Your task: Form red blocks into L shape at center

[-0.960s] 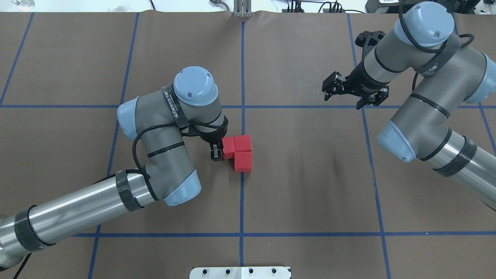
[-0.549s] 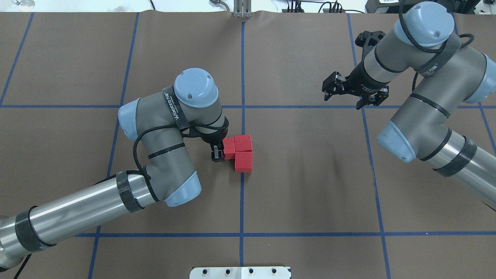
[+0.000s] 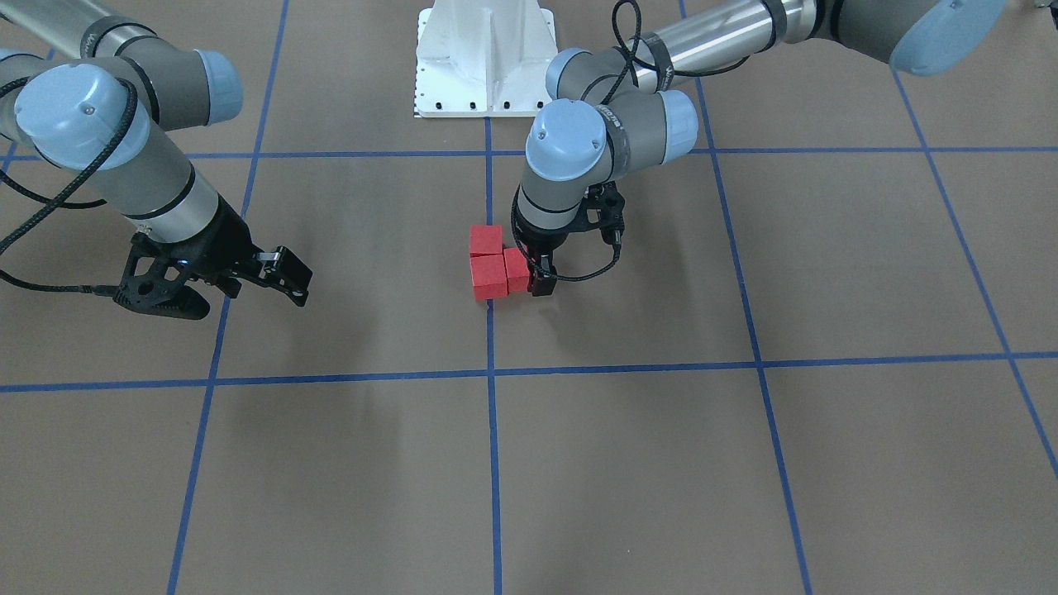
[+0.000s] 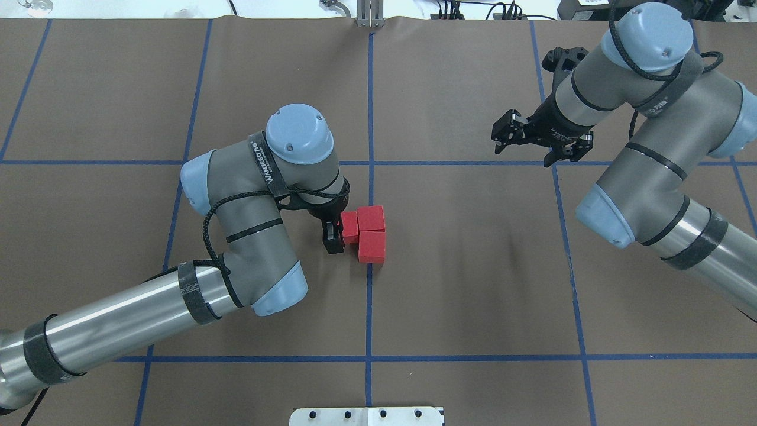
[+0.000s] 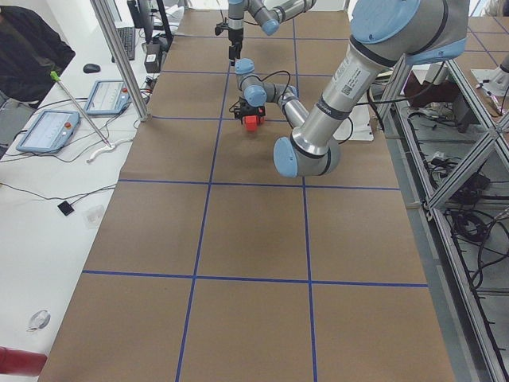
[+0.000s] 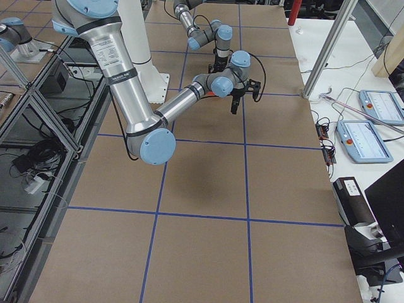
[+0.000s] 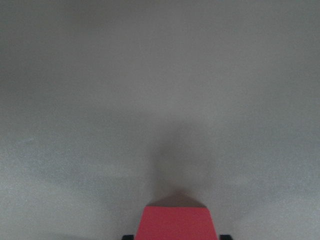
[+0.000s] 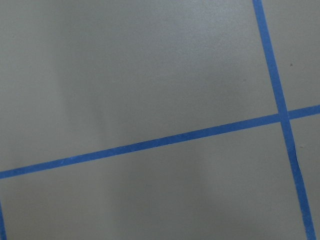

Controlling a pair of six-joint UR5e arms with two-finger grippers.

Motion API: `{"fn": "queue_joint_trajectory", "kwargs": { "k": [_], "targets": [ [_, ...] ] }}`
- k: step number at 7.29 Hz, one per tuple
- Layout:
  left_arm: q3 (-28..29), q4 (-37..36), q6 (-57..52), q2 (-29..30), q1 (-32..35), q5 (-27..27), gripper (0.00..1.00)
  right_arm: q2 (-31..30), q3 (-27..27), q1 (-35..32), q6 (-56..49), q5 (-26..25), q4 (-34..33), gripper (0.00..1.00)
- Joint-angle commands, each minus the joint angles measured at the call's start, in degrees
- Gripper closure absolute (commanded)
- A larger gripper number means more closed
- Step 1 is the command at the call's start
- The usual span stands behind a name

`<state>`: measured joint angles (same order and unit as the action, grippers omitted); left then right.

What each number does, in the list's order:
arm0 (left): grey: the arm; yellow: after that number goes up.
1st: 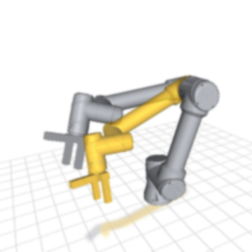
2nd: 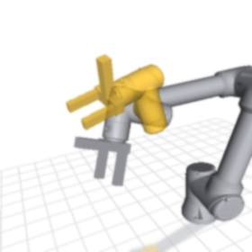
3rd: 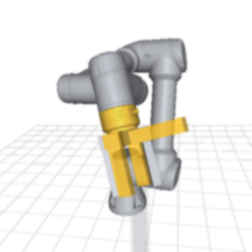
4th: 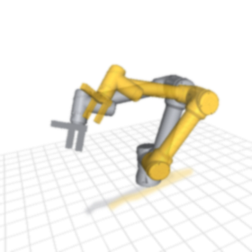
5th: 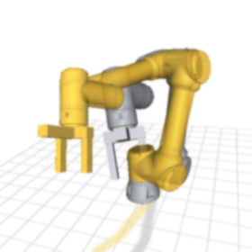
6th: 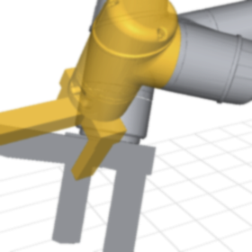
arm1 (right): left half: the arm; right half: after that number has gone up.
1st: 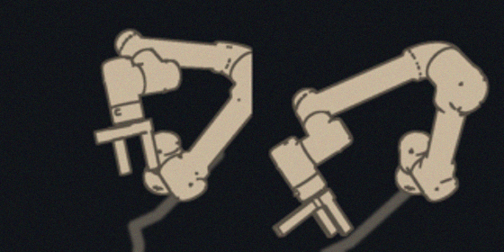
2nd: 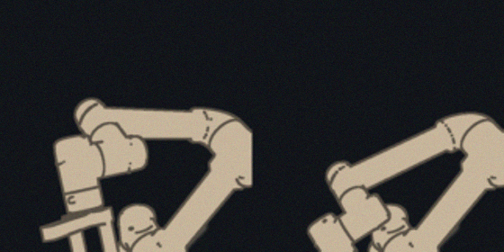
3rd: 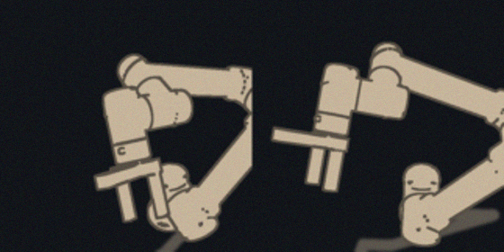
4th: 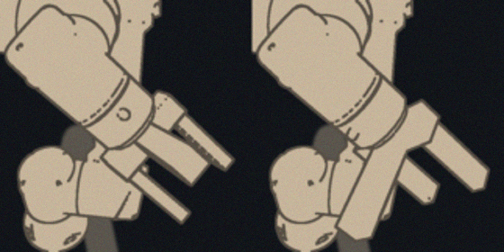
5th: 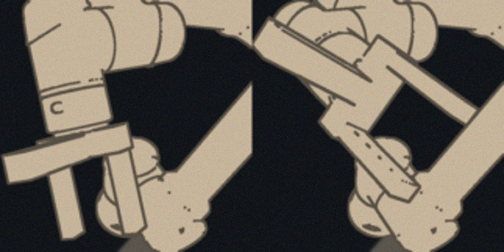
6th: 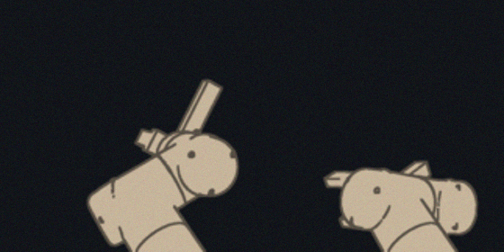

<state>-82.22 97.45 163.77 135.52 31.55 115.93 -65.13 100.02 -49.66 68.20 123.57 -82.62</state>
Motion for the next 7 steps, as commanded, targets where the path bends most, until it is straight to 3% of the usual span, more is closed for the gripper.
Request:
{"fn": "queue_joint_trajectory", "kwargs": {
  "k": [1,3,4,5,7],
  "targets": [
    [-0.57,-0.06,-0.21,0.09,0.35,0.0,0.0,0.0,0.0,0.0,0.0,0.0,0.0,0.0],
    [-5.37,-0.85,-6.66,-0.6,1.84,0.52,0.0,-0.17,0.35,-0.35,0.0,-0.78,0.0,0.0],
    [-10.54,-2.16,-11.24,-4.0,2.63,0.79,0.0,-0.7,0.35,-0.44,-0.26,-2.01,0.0,0.0],
    [-18.86,-2.43,-19.03,-11.43,2.64,0.96,0.0,-1.83,0.79,-1.4,-0.87,-1.85,0.0,0.0],
    [-36.79,-1.74,-44.02,-31.97,2.63,1.05,0.0,-5.17,1.93,-3.94,-2.1,-1.5,0.09,0.0]
  ]
}}
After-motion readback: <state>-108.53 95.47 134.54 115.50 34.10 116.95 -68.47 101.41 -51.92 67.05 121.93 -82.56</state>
